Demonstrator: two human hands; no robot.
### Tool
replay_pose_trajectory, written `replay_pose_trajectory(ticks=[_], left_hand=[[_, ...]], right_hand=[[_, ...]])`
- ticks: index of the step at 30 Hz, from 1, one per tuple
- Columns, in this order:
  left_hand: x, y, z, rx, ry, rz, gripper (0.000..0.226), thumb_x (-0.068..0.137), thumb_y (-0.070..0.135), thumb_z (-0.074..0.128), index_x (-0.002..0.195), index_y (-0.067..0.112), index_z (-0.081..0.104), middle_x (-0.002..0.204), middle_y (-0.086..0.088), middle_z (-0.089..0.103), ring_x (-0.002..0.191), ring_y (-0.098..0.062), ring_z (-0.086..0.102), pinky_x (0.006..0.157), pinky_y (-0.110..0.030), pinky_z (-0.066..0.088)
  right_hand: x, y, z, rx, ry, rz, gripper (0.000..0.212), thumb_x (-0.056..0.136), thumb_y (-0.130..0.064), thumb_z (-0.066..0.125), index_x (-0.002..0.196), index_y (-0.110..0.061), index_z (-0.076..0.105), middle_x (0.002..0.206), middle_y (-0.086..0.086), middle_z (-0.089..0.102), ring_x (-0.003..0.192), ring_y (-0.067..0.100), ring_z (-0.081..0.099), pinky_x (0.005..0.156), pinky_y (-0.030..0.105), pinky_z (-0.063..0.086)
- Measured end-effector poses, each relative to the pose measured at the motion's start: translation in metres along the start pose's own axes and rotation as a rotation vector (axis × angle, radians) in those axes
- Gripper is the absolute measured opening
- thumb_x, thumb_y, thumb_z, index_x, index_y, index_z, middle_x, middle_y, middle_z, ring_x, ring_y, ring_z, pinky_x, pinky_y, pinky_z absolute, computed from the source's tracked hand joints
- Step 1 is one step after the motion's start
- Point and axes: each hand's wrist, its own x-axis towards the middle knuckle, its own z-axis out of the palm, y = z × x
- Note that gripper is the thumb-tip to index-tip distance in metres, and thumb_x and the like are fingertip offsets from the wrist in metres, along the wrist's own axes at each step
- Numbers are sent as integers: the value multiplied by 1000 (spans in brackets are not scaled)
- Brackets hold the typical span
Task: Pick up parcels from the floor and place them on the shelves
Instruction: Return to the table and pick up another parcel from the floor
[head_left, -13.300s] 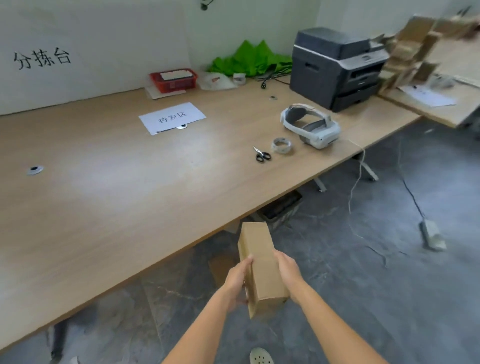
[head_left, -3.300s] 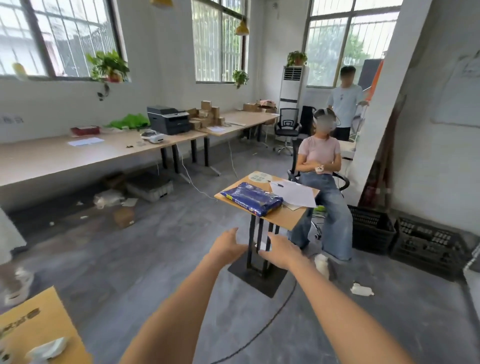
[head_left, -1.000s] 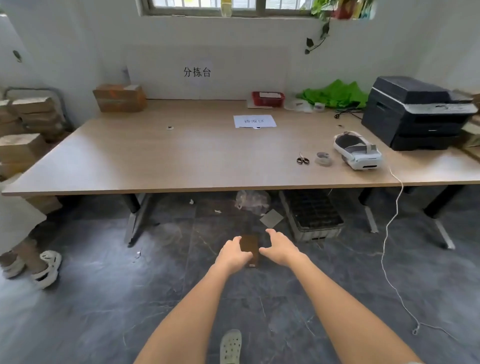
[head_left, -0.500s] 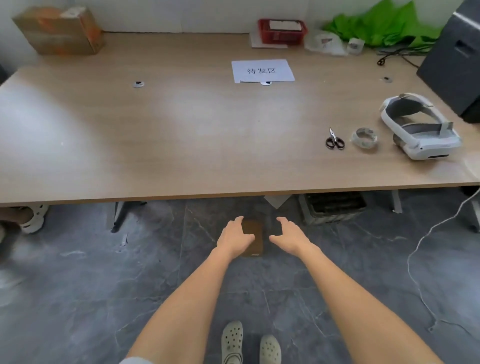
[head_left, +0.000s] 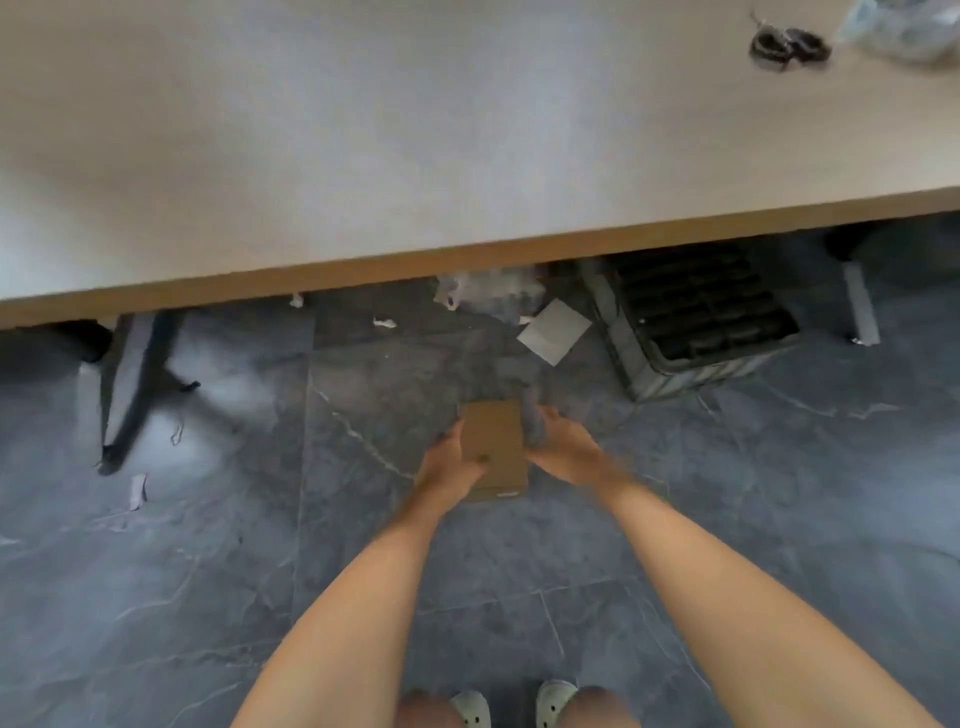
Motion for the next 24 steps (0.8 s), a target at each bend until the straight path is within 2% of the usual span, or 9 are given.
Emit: replay_pose_trajectory(ticks=[4, 7, 9, 11, 13, 16, 18, 20, 24], left_hand=[[87, -60, 52, -6, 23, -19, 77, 83, 18, 65, 150, 20, 26, 147, -12, 44, 124, -31, 54, 98, -35, 49], [142, -99, 81, -48, 27, -33, 78, 82, 16, 66, 150, 23, 28, 141, -11, 51, 113, -30, 61, 86, -31, 53], [171, -120, 97, -68, 17, -43, 79, 83, 17, 65, 150, 24, 25, 137, -11, 53, 109, -30, 62, 84, -31, 53], [197, -135, 109, -67, 18, -54, 80, 83, 19, 63, 151, 25, 21, 138, -12, 53, 110, -31, 62, 88, -35, 54], [218, -145, 117, -64, 26, -56, 83, 85, 22, 62, 153, 22, 15, 148, -12, 43, 119, -33, 57, 96, -42, 52], [239, -155, 126, -52, 35, -74, 86, 89, 24, 60, 154, 20, 5, 158, -8, 28, 129, -31, 50, 102, -41, 48], [246, -158, 131, -85, 29, -77, 81, 90, 21, 60, 154, 19, 10, 155, -8, 33, 130, -29, 50, 101, -36, 47], [247, -157, 135, -122, 19, -77, 74, 89, 17, 60, 152, 18, 20, 148, -6, 45, 126, -26, 53, 94, -29, 47], [236, -144, 132, -184, 20, -91, 68, 87, 19, 61, 148, 20, 32, 143, -7, 50, 122, -25, 55, 96, -32, 47]], right_hand=[[72, 48, 57, 35, 21, 68, 73, 86, -26, 61, 148, -15, 24, 145, 14, 41, 129, 33, 45, 100, 39, 43], [128, 80, 96, 66, 47, 72, 70, 87, -22, 59, 147, -15, 24, 145, 14, 42, 129, 32, 45, 101, 39, 43], [158, 96, 117, 78, 47, 74, 72, 87, -20, 58, 149, -14, 21, 147, 14, 39, 132, 33, 43, 104, 41, 42], [183, 108, 133, 87, 47, 78, 75, 88, -20, 57, 150, -14, 15, 149, 14, 37, 134, 33, 41, 105, 39, 40], [204, 117, 146, 135, 50, 101, 81, 88, -24, 57, 151, -15, 8, 148, 16, 38, 134, 32, 42, 102, 36, 40], [228, 124, 162, 171, 27, 118, 86, 88, -29, 57, 152, -13, 3, 151, 16, 34, 134, 32, 41, 103, 38, 41], [235, 125, 169, 185, 11, 122, 87, 89, -30, 57, 152, -12, 0, 150, 17, 34, 132, 33, 42, 102, 39, 43], [237, 125, 172, 225, 14, 118, 87, 88, -30, 57, 152, -14, 1, 146, 17, 39, 129, 32, 45, 101, 39, 45], [224, 119, 162, 271, 50, 122, 84, 88, -31, 58, 152, -14, 5, 141, 15, 47, 126, 31, 49, 100, 38, 46]])
